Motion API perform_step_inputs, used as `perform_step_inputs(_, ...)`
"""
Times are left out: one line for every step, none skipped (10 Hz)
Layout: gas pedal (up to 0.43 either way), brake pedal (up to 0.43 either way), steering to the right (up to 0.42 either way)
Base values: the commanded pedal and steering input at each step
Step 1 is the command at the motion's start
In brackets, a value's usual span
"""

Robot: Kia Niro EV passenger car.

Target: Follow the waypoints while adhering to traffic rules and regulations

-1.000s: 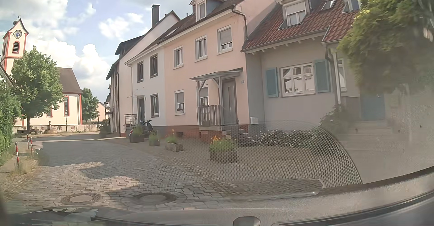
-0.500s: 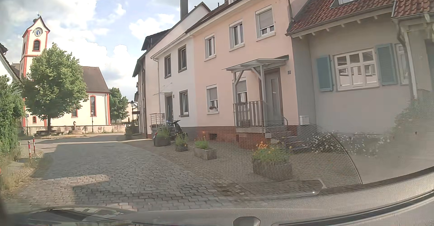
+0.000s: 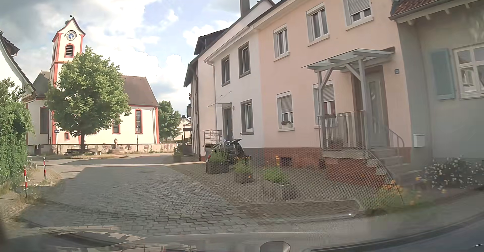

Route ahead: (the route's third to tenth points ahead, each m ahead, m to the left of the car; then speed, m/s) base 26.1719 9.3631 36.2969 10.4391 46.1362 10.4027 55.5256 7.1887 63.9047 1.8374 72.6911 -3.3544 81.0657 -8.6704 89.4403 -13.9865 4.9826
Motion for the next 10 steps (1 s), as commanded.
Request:
perform_step_inputs(0.110,0.000,-0.223)
perform_step_inputs(0.110,0.000,-0.215)
perform_step_inputs(0.110,0.000,-0.209)
perform_step_inputs(0.110,0.000,-0.206)
perform_step_inputs(0.110,0.000,-0.204)
perform_step_inputs(0.110,0.000,-0.201)
perform_step_inputs(0.110,0.000,-0.198)
perform_step_inputs(0.110,0.000,-0.189)
perform_step_inputs(0.110,0.000,-0.177)
perform_step_inputs(0.110,0.000,-0.166)
